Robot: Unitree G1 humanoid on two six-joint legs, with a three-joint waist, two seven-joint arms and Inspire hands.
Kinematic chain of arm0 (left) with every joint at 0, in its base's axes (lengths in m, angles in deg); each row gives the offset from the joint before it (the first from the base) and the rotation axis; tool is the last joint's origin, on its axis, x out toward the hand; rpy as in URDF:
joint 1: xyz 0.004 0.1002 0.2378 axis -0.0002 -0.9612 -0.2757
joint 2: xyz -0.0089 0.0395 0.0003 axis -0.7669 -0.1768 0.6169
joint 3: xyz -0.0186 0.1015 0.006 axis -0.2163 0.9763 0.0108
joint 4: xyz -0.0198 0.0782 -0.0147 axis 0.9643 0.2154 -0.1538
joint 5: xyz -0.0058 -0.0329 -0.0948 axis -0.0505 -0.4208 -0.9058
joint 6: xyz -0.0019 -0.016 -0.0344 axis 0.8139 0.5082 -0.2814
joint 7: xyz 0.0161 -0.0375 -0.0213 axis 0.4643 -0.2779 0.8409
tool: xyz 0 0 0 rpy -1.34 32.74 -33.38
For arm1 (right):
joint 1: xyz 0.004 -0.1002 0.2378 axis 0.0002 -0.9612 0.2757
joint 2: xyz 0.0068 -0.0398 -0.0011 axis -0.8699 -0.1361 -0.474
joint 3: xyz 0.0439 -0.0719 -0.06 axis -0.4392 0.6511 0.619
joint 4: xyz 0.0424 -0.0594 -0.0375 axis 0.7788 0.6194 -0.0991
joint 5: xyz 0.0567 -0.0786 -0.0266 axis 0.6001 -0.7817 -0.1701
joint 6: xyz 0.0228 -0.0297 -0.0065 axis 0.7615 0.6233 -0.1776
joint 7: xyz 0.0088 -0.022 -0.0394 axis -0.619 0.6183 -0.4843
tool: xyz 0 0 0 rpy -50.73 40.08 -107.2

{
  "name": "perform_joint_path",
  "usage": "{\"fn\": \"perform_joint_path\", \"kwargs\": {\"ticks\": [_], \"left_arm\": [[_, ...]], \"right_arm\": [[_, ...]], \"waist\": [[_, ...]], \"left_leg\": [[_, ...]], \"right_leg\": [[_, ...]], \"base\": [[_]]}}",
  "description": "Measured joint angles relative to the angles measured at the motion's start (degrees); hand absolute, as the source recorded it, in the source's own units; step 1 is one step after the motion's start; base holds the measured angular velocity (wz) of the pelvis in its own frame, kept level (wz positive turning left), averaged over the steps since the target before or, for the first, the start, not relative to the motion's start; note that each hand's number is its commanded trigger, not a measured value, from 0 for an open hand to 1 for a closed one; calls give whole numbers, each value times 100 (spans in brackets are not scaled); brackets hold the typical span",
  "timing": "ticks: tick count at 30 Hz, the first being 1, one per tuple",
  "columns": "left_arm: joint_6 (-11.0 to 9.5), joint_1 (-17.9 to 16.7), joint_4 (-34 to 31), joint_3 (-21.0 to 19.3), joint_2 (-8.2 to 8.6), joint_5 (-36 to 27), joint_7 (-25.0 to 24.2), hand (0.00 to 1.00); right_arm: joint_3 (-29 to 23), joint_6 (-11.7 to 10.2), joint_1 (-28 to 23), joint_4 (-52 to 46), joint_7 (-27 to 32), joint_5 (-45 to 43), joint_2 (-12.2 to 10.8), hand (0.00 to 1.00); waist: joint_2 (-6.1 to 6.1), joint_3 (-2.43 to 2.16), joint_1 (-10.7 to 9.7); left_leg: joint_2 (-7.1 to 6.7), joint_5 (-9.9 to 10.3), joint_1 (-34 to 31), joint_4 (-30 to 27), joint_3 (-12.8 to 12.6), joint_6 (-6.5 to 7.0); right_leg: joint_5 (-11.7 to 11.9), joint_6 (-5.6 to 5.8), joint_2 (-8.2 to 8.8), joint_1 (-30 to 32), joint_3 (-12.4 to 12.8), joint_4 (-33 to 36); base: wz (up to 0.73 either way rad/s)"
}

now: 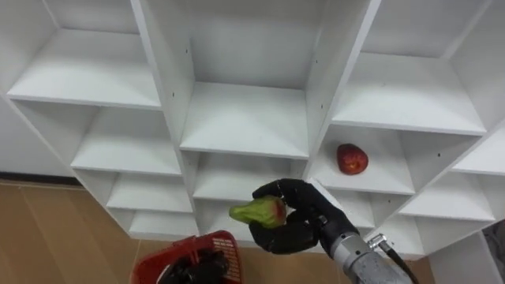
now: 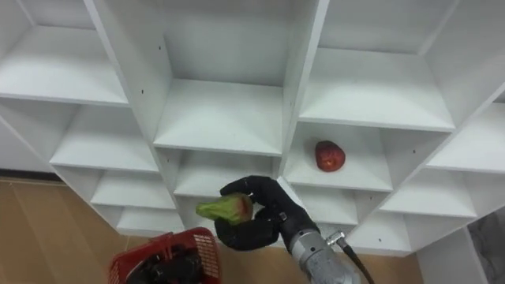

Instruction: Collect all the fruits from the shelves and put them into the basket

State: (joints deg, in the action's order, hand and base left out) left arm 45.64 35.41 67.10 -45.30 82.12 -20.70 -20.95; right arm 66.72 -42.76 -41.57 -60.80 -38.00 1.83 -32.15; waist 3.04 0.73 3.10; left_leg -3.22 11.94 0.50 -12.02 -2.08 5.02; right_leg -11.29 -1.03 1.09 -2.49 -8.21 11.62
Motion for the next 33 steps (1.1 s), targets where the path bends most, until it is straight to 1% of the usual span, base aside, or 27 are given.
{"fn": "perform_joint_path", "kwargs": {"ticks": [3,5,11,13,14,16,18,20,22,24,26,28,30,33], "left_arm": [[24,7,-6,-70,-27,-10,31,100],[25,29,-8,-74,-59,-5,56,100],[26,101,-13,-116,-67,-15,147,100],[25,165,-15,-176,-64,-245,163,100],[23,216,-15,-178,-66,-339,180,100],[19,245,-16,-184,-78,-395,230,100],[16,248,-20,-167,-78,-446,271,100],[13,266,-19,-139,-78,-468,332,100],[6,279,-19,-42,-79,-671,395,100],[4,294,-19,50,-90,-903,470,100],[-4,303,-19,115,-42,-907,529,100],[-5,353,-19,170,-34,-1063,538,100],[-20,418,-19,166,-45,-1106,569,100],[-31,465,-22,166,-76,-1107,569,100]], "right_arm": [[19,112,-25,2,-26,1,-10,100],[19,114,-37,2,-14,2,-10,100],[17,114,-42,88,34,2,-27,100],[17,113,-45,99,76,2,-23,100],[15,113,-46,106,106,-1,-18,100],[15,105,-42,205,152,3,-22,100],[14,104,-36,531,254,-8,-24,100],[15,109,-36,781,326,-62,-21,100],[13,111,-39,908,361,-117,-11,100],[16,95,-14,1054,478,-202,-23,100],[24,83,54,1243,601,-257,-27,100],[22,45,96,1377,724,-266,-21,100],[23,30,135,1513,786,-380,-16,100],[23,29,213,1704,906,-418,-15,100]], "waist": [[9,-4,-2],[17,-10,-7],[38,-6,-25],[60,-10,-25],[79,-20,-26],[94,-18,-52],[97,-21,-137],[96,-22,-155],[81,-19,-190],[35,-16,-193],[-19,-10,-184],[-70,18,-177],[-116,17,-134],[-133,17,-121]], "left_leg": [[15,0,-61,21,-51,0],[16,0,-108,19,-51,0],[18,-1,-116,25,-49,-1],[19,-1,-143,25,-44,-1],[18,-1,-189,24,-44,-1],[18,-1,-218,14,-44,-1],[17,-1,-249,16,-26,-1],[17,-1,-344,-12,-24,-1],[16,-1,-454,-75,-24,-1],[17,-1,-519,-99,-26,-1],[16,-1,-519,-99,-27,-1],[16,-1,-528,-99,-27,-1],[18,-3,-586,-108,-27,-3],[26,-4,-615,-116,-26,-4]], "right_leg": [[1,-1,-9,87,18,9],[1,-1,-9,136,19,9],[1,-1,-9,148,20,1],[1,-1,-9,176,19,2],[1,-1,-10,219,20,4],[2,-3,-10,234,20,3],[6,-1,-11,263,20,4],[8,-2,-11,340,27,9],[9,-2,-11,431,66,9],[10,-4,-15,489,118,10],[10,-4,-16,492,156,10],[10,-4,-16,500,159,10],[10,-5,-17,562,151,25],[10,-6,-19,598,98,51]], "base": [[-10],[0],[0],[0],[0],[2],[3],[0],[0],[0],[0],[0],[0],[0]]}}
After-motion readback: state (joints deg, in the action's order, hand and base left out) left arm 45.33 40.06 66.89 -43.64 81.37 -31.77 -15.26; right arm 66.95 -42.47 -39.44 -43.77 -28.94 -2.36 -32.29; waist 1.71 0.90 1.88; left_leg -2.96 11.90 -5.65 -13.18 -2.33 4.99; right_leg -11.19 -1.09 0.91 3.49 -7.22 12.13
